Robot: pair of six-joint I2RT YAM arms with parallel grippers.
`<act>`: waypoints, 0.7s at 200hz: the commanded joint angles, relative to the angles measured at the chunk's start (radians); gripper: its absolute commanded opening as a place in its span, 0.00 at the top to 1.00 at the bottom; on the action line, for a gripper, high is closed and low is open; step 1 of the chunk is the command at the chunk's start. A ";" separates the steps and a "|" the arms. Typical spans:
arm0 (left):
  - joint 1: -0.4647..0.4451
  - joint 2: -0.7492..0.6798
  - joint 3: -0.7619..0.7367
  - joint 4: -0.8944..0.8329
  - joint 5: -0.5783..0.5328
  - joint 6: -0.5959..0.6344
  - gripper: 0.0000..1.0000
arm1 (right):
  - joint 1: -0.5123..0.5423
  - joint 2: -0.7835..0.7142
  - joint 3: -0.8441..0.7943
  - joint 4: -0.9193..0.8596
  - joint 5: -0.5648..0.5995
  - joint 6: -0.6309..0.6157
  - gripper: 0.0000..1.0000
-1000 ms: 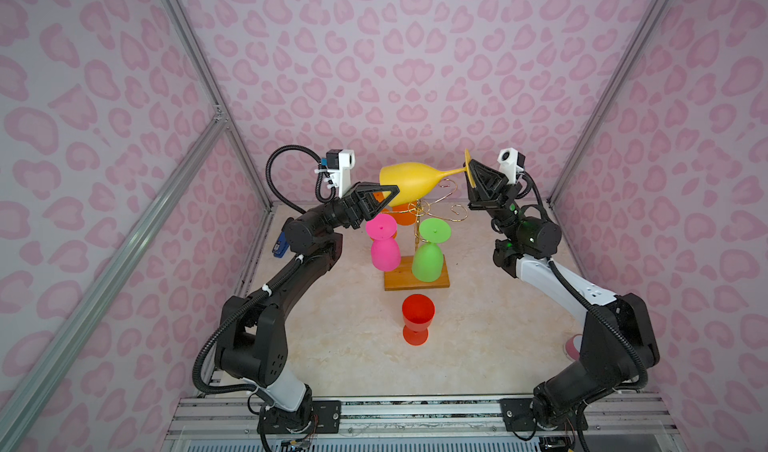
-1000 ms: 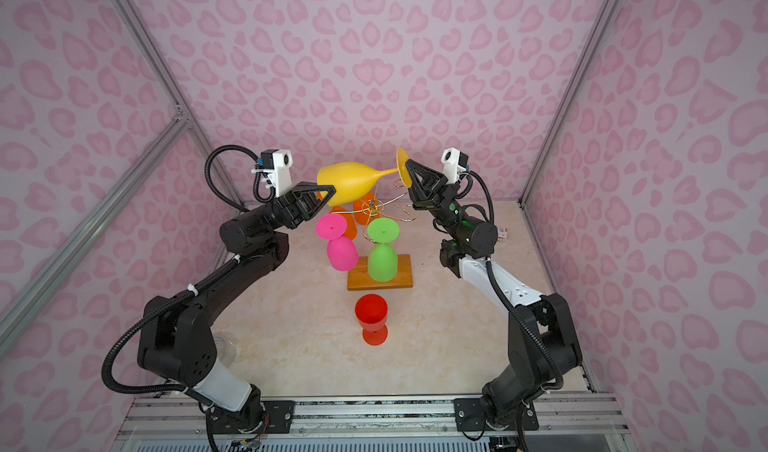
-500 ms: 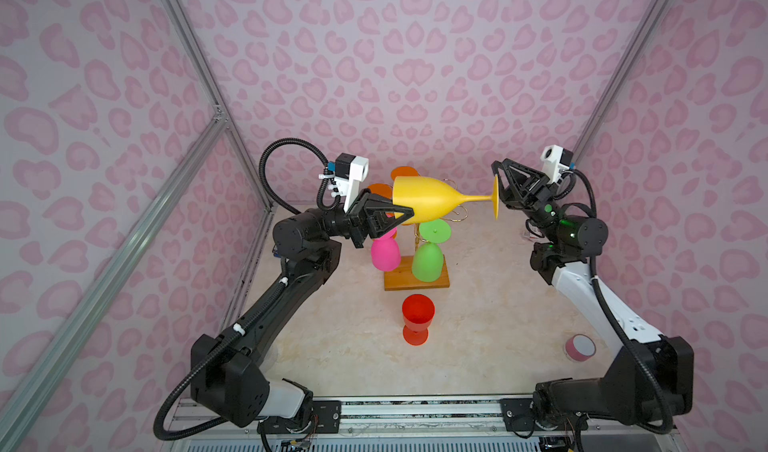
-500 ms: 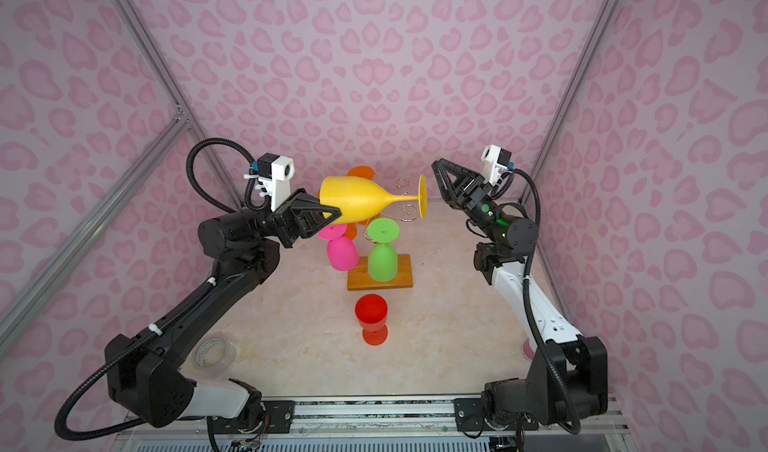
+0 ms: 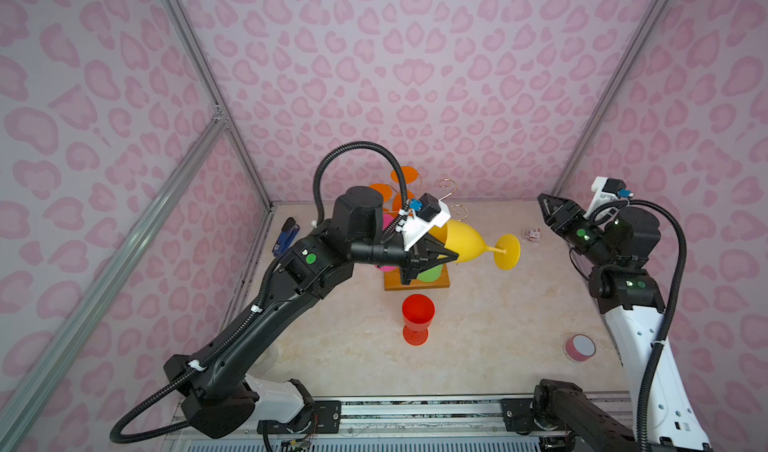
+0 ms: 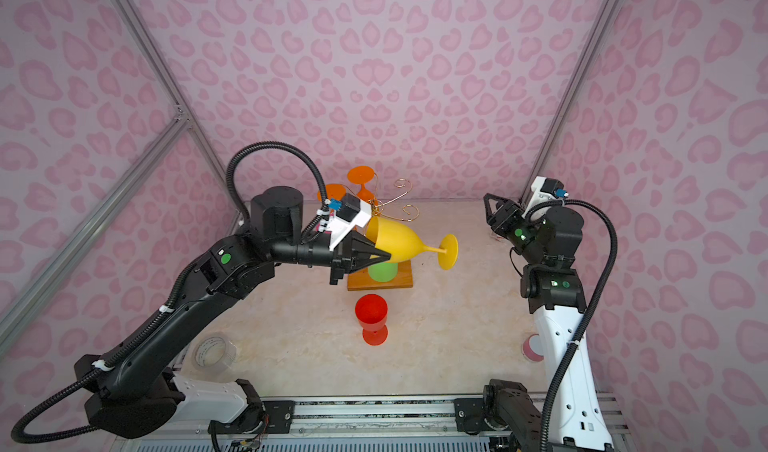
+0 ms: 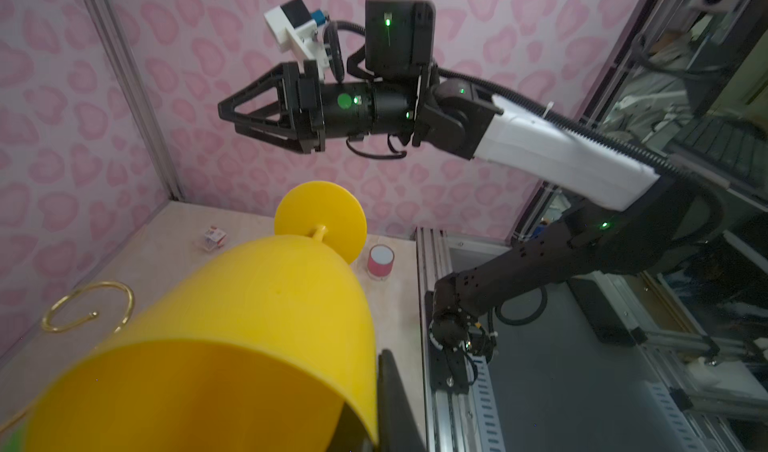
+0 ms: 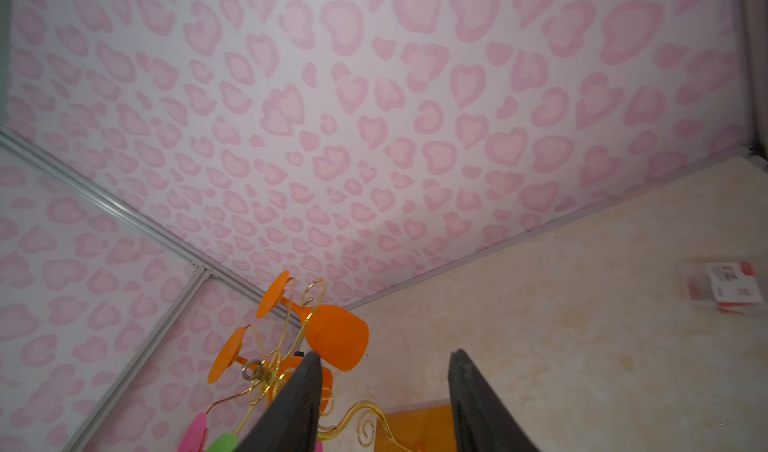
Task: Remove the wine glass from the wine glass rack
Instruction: 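Lower the yellow glass upright beside the red glass with the left gripper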
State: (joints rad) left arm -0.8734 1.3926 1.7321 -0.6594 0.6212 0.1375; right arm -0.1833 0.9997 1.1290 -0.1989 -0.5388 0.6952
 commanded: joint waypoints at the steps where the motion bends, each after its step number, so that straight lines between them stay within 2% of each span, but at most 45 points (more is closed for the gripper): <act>1: -0.076 0.048 0.054 -0.287 -0.246 0.178 0.98 | -0.052 -0.023 -0.040 -0.042 0.008 -0.014 0.48; 38: -0.210 0.178 0.147 -0.433 -0.438 0.230 0.98 | -0.095 -0.027 -0.069 -0.028 -0.009 0.002 0.48; 81: -0.289 0.373 0.252 -0.549 -0.585 0.250 0.98 | -0.107 -0.030 -0.091 -0.015 -0.010 0.012 0.48; 107: -0.310 0.468 0.287 -0.575 -0.652 0.258 0.98 | -0.114 -0.036 -0.109 -0.009 -0.020 0.011 0.49; 140: -0.315 0.574 0.351 -0.625 -0.658 0.273 0.98 | -0.133 -0.035 -0.114 -0.013 -0.042 0.004 0.49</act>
State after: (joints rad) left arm -1.1854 1.9087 2.0380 -1.2213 0.0029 0.3878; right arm -0.3065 0.9653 1.0210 -0.2302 -0.5560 0.7048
